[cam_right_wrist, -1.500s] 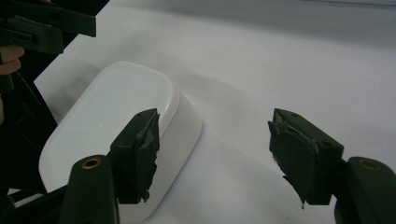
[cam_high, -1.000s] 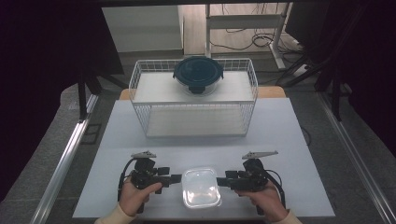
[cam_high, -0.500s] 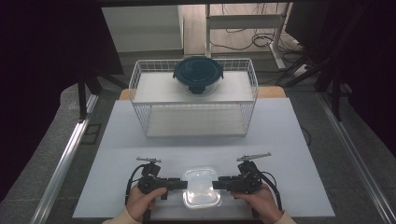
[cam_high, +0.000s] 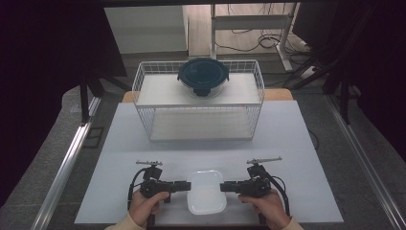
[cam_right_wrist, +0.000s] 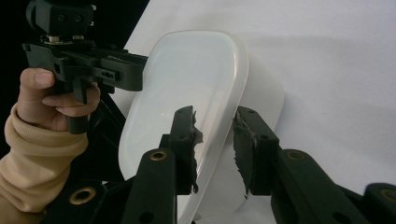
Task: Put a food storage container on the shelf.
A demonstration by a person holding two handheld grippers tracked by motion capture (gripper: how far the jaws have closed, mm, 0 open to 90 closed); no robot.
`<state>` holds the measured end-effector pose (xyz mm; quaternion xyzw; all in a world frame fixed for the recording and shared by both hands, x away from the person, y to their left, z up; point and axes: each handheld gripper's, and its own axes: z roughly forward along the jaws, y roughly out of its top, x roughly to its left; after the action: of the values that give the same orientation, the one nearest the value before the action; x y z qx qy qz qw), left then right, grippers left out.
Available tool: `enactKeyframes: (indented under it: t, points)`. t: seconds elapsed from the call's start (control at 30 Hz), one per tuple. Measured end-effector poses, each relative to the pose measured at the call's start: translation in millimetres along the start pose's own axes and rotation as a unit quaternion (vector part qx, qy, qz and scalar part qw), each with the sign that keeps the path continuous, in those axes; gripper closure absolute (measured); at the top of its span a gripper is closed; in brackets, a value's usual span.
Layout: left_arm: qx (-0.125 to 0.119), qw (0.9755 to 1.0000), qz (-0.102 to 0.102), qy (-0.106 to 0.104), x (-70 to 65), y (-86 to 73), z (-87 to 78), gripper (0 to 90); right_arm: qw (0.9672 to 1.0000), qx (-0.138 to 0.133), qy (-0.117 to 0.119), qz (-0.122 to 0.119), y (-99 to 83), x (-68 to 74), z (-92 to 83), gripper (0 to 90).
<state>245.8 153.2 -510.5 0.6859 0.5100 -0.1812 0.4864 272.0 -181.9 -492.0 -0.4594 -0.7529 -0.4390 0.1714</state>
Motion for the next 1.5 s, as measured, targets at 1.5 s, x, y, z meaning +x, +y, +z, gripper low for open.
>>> enactKeyframes:
  t: [1.5]
  points:
    - [-0.077, 0.9931, 0.089, 0.005, -36.8, 53.5, -36.7, 80.5, 0.9937, -0.068, -0.001, -0.09, 53.8, 32.0, -29.5, 80.1]
